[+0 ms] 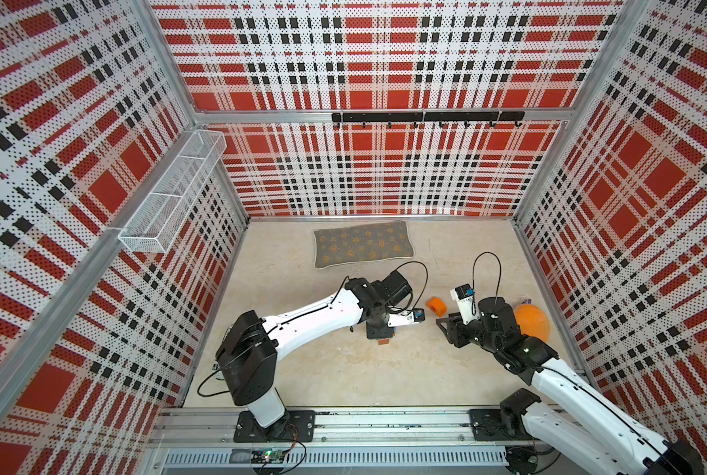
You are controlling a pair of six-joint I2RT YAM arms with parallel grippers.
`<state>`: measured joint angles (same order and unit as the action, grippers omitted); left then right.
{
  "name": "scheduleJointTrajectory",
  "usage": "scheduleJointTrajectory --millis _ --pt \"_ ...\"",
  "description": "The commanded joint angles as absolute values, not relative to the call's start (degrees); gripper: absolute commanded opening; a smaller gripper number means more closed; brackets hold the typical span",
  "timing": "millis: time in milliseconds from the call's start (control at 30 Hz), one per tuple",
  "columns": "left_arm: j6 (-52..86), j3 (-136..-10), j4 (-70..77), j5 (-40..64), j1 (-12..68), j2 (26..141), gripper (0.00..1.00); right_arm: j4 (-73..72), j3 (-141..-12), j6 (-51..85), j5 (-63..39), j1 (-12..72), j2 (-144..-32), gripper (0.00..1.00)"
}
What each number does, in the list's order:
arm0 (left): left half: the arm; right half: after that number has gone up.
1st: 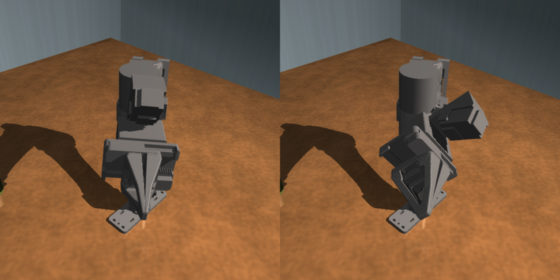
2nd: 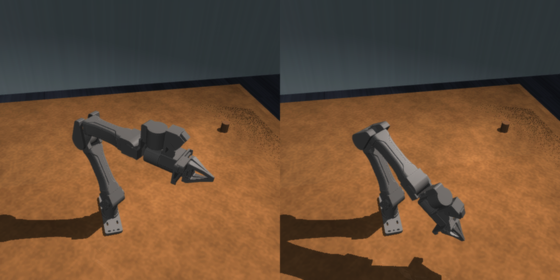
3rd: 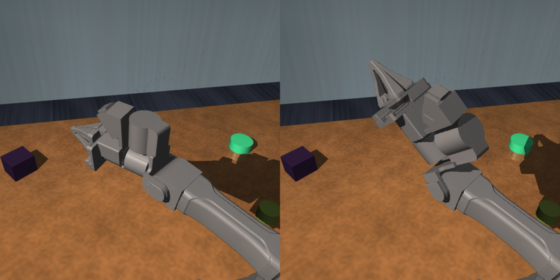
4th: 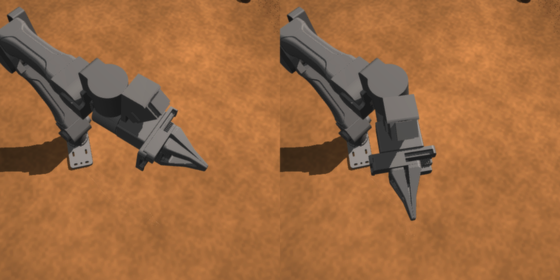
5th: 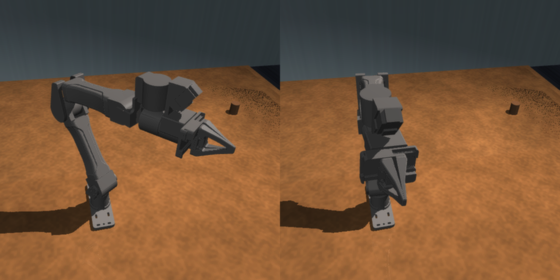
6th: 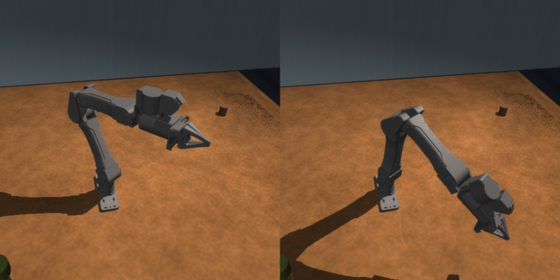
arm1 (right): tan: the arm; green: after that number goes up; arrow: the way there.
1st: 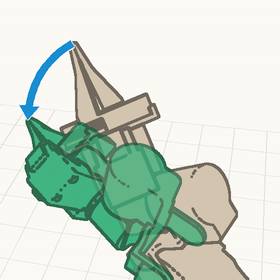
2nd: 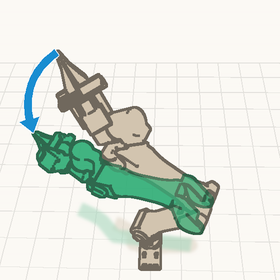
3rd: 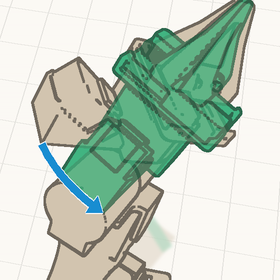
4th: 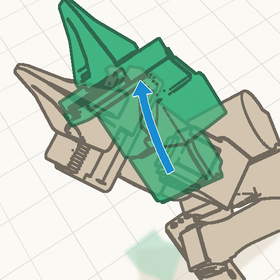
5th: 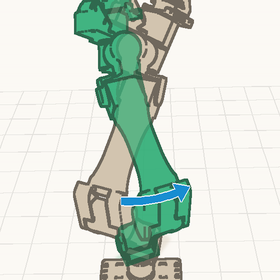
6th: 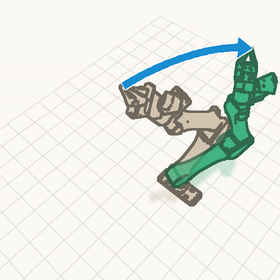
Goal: Assemble an ice cream with lego
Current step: Assemble the lego brick with the lego brick.
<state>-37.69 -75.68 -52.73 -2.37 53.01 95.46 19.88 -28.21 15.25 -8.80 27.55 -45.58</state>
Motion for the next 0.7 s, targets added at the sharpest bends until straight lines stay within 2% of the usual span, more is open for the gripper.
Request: scheduleJointTrajectory --millis 0,667 --pt "-37.28 -74.97 -52.38 -1.06 52.47 94.37 0.03 19.07 -27.52 14.68 -9.05 26.85 -45.52 0.51" --pt "-34.12 -75.41 -53.09 -1.30 52.29 96.48 0.03 18.89 -27.55 14.46 -9.76 26.77 -45.86 0.51"
